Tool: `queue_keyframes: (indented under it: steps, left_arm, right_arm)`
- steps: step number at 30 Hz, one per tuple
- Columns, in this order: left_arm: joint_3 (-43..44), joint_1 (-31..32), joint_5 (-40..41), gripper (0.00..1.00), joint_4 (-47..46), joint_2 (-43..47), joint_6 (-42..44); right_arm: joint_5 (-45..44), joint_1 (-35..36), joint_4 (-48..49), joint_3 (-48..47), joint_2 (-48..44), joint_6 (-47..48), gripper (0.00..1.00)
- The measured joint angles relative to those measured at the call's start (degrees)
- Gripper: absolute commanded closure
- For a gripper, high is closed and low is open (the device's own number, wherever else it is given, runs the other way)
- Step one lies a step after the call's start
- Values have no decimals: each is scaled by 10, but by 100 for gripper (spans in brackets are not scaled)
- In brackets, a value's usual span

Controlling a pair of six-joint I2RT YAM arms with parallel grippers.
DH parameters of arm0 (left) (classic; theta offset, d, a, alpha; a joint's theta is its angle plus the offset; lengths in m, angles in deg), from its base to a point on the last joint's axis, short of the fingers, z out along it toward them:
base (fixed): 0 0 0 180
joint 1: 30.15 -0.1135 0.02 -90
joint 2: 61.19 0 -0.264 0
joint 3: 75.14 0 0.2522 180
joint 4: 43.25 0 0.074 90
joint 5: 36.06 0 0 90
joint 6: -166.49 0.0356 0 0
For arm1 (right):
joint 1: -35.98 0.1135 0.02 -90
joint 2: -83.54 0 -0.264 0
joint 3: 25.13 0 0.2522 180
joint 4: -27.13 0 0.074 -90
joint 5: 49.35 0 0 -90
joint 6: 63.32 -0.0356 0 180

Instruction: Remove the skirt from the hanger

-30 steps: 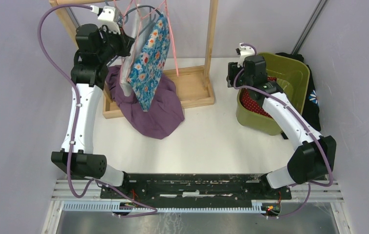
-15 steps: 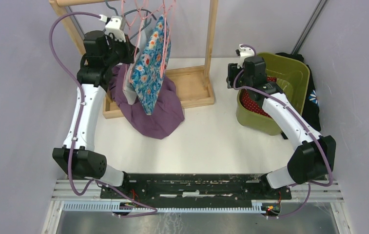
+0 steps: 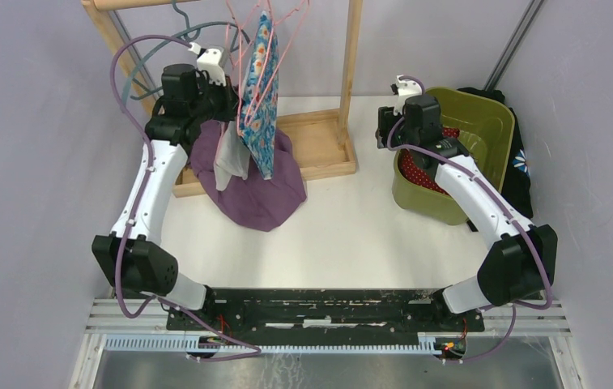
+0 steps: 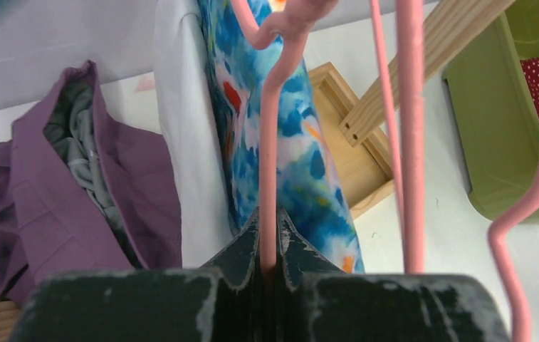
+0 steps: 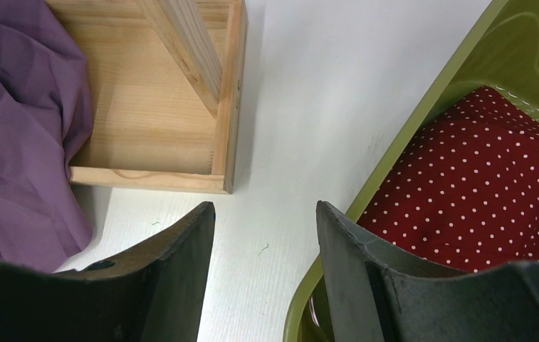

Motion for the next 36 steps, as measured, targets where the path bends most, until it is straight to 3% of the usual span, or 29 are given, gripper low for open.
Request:
queue_keyframes:
  steps: [11, 20, 36]
  left_arm:
    - [-34, 51, 31, 97, 18, 2, 0]
    - [-96, 52, 142, 97, 54, 106, 0]
    - [-138, 52, 193, 97, 104, 300, 0]
  right_arm:
    - [3, 0, 0, 0, 0, -2, 40]
    - [38, 14, -9, 0, 0, 3, 44]
    - [90, 204, -98, -6, -40, 63, 44]
